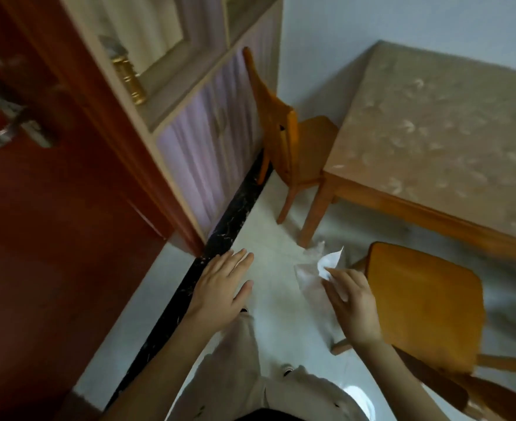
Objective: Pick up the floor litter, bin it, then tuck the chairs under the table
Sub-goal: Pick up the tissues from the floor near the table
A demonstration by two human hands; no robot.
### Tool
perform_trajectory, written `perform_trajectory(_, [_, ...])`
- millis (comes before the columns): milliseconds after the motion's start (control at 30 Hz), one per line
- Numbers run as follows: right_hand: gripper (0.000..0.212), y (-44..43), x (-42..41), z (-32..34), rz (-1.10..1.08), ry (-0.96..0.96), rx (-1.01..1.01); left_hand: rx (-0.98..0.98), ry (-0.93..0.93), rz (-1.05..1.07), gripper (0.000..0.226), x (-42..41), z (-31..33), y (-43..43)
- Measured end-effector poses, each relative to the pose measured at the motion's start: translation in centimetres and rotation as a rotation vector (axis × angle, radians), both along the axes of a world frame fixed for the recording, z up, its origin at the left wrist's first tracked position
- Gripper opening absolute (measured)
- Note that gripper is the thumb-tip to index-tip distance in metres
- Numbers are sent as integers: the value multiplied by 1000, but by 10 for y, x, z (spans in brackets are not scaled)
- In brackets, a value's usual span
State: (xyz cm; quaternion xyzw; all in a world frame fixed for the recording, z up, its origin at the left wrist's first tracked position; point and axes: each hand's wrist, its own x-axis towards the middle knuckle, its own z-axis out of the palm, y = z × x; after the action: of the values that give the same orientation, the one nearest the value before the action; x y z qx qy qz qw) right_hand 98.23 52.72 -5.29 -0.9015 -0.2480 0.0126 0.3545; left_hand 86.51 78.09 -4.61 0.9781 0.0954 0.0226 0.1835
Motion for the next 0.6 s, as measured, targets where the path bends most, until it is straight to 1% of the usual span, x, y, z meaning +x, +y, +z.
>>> perform_trajectory(167, [25,16,16,-1,-260,-25,-26,-2,30,-293,54,77,-2,42])
perform_trajectory(300, [23,23,26,-8,-439,-22,-12,4,57,-481,53,133,-11,52])
perform_trajectory(467, [19,24,52,-33,-584,-1,16,-38,135,-602,53,194,-40,35])
perform_trajectory(600, [19,14,86,-85,-673,74,60,-65,198,-632,53,235,-92,12])
